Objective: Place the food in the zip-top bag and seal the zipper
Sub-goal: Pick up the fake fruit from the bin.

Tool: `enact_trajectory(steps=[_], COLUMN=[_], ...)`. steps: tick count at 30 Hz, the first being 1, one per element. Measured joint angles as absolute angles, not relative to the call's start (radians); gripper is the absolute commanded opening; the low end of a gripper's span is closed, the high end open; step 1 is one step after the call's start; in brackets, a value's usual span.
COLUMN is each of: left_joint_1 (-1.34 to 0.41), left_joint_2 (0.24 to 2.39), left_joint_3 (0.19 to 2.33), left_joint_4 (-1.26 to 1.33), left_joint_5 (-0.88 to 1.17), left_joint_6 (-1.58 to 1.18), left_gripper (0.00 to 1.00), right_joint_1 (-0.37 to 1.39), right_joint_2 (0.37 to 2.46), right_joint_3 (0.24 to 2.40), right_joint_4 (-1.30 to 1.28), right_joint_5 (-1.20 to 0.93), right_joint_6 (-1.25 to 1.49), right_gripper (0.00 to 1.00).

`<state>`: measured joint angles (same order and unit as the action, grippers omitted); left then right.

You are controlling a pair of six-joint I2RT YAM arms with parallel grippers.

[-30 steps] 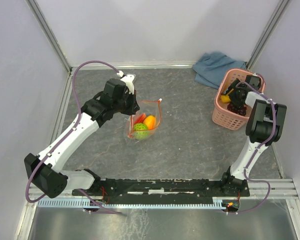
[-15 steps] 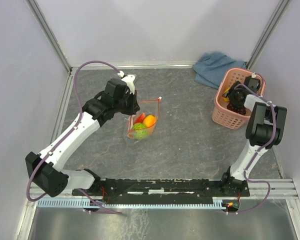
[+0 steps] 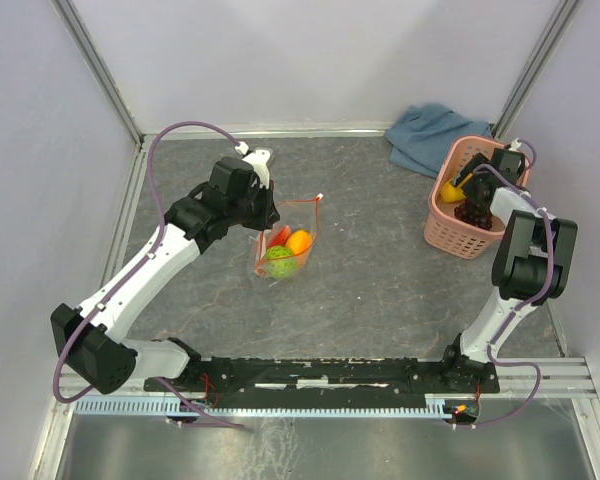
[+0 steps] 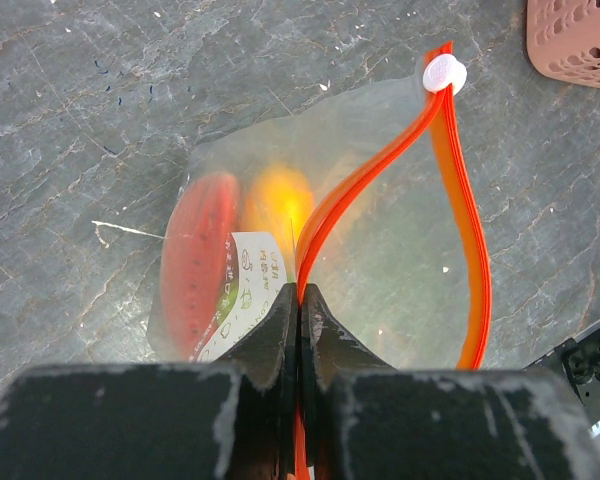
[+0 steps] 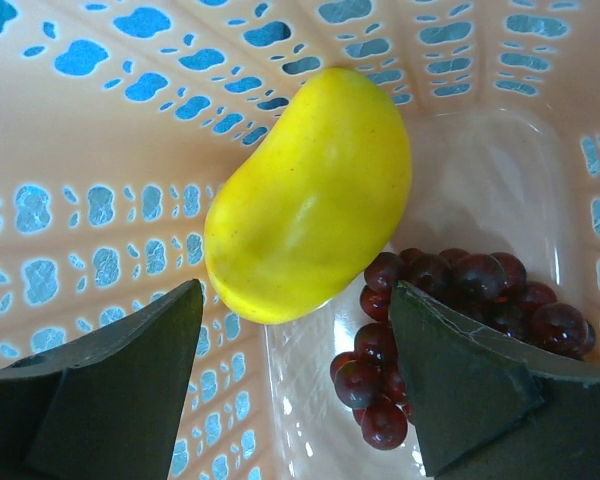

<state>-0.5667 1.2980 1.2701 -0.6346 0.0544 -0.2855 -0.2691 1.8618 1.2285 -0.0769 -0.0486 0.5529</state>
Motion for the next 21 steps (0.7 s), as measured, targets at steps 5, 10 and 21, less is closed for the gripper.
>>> enact_trajectory(steps=[5, 10, 21], left_joint_1=[-0.567, -0.567, -0.567], left_joint_2=[1.298, 1.301, 1.306], left_joint_3=[1.27, 1.27, 1.27], left_joint_4=[-0.635, -0.635, -0.634], left_joint_5=[0.054, 0.054, 0.054], left_joint_6=[-0.286, -0.286, -0.286], left_gripper=[0.03, 0.03, 0.03], right_joint_1=[-0.27, -0.269, -0.269], right_joint_2=[1.885, 1.942, 1.998], right_joint_3=[1.243, 1.259, 1.238], right_joint_4=[-0.072, -0.03, 0.118], right_joint_5=[-0.04, -0.052, -0.059], right_joint_6=[0.575, 0.611, 0.692], right_gripper=[0.85, 0.88, 0.89])
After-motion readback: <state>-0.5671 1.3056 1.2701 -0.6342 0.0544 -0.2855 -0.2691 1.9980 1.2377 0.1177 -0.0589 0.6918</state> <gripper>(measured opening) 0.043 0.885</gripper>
